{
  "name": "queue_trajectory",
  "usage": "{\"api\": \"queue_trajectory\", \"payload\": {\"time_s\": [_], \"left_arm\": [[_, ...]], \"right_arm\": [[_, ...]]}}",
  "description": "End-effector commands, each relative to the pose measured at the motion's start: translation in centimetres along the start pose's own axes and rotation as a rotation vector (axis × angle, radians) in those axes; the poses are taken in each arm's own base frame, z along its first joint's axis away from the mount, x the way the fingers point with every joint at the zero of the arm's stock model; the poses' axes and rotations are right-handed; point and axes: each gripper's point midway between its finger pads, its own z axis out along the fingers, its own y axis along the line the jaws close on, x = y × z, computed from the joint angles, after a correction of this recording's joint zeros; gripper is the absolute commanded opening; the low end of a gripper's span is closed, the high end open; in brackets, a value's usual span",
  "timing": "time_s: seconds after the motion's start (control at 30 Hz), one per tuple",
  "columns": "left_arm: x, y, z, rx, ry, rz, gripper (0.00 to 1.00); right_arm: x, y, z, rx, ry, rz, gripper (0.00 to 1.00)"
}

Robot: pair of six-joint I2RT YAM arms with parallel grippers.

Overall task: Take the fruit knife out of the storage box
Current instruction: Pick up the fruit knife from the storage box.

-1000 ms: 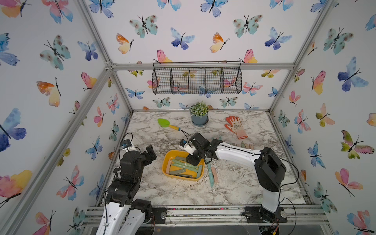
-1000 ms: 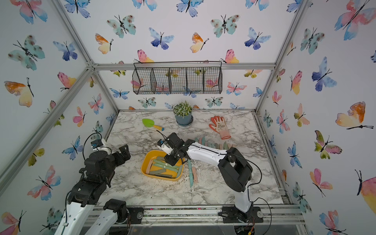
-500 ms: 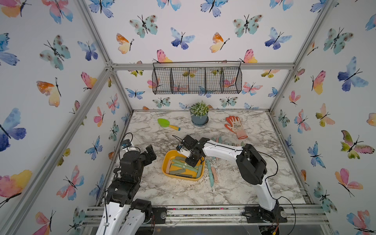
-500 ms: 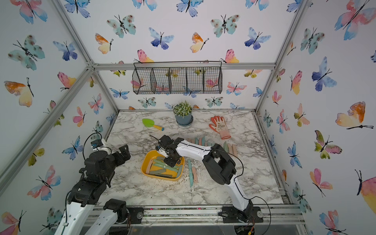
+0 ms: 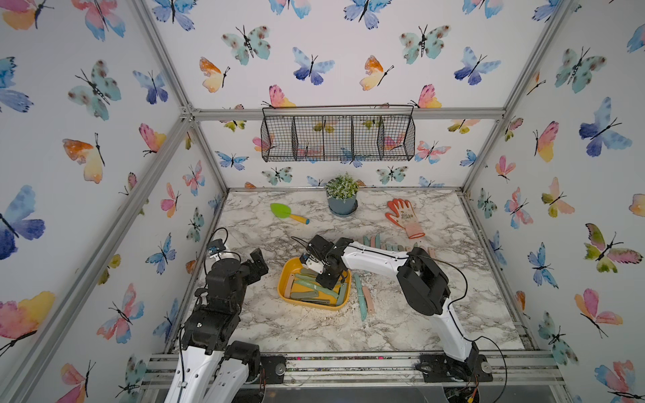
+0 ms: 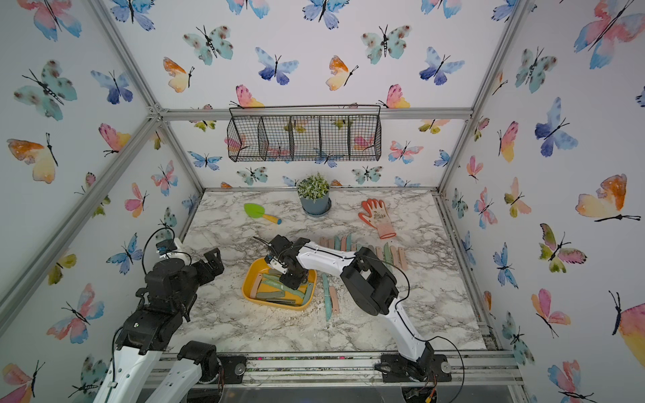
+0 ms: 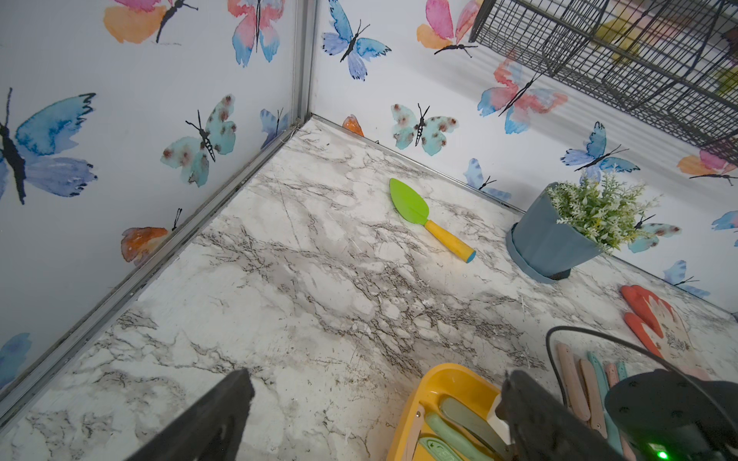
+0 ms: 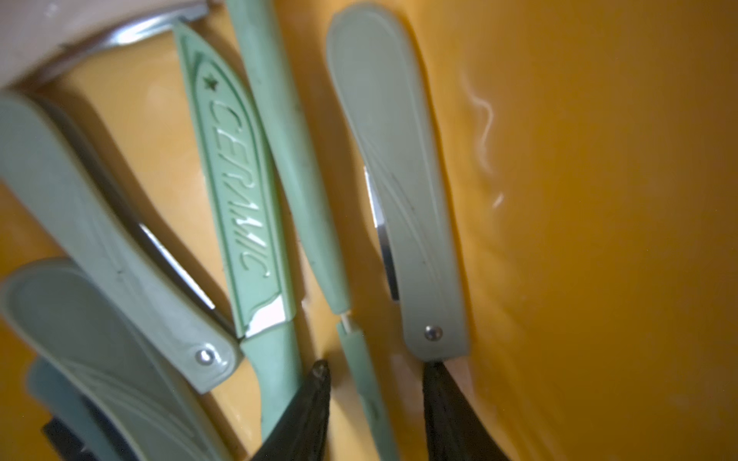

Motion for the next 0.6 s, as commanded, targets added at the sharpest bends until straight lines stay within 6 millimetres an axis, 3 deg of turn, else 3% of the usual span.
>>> {"api": "queue_trajectory", "payload": {"time_s": [0.0, 0.23, 0.57], "left_arm": [[-0.45, 0.20, -0.14, -0.011, -0.015, -0.009, 0.98], [-0.51, 0.22, -0.18, -0.011, -0.017, -0.009, 0.98], [-0.49, 0.26, -0.21, -0.013, -0.017, -0.011, 0.99]], "right_arm": [[1.36, 0.56, 1.06, -0.001, 0.074, -0.023, 0.41], [2.01, 0.95, 1.88, 0.008, 0.111, -0.048, 0.36], [2.25, 0.46, 1.55, 0.067, 0.114, -0.064, 0.26]]}}
